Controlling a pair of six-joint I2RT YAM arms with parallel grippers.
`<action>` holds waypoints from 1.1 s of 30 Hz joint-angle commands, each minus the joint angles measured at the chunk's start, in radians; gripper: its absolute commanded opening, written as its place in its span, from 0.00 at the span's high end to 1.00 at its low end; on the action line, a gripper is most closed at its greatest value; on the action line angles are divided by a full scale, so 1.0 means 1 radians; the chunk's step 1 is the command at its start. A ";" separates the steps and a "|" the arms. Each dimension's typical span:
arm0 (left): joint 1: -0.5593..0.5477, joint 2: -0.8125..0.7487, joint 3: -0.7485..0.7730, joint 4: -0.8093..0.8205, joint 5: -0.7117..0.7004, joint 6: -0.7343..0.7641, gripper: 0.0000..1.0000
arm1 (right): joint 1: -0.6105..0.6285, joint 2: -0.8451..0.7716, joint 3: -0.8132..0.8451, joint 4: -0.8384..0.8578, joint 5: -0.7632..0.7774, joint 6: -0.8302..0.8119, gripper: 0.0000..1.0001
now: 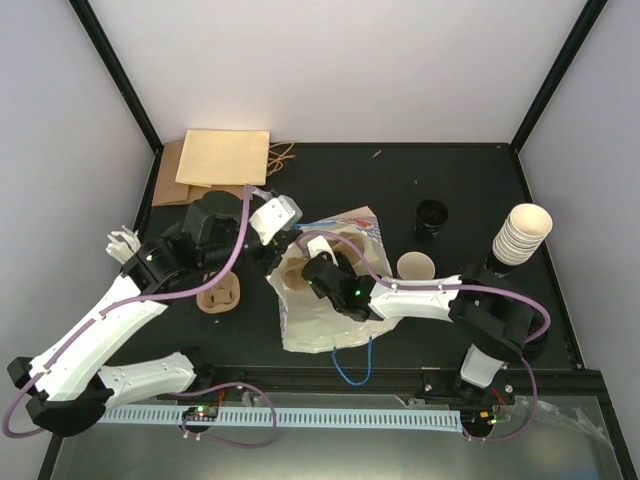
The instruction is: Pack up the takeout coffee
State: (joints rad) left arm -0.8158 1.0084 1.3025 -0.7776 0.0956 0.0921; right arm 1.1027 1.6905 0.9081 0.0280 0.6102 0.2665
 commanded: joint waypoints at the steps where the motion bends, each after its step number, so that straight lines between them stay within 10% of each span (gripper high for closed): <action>1: 0.040 0.001 0.055 -0.009 0.168 -0.044 0.98 | -0.025 0.003 0.046 -0.024 -0.043 0.005 0.52; 15: 0.088 -0.012 0.050 0.005 0.270 -0.082 0.99 | -0.045 0.026 0.121 -0.128 -0.091 0.007 0.52; 33: 0.270 0.066 0.111 -0.038 0.530 -0.388 0.98 | -0.065 -0.035 0.340 -0.739 -0.353 -0.034 0.53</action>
State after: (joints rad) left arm -0.5747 1.0695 1.3685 -0.7853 0.4519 -0.1757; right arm 1.0500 1.6772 1.1831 -0.5411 0.3546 0.2562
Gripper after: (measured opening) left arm 0.025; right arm 0.471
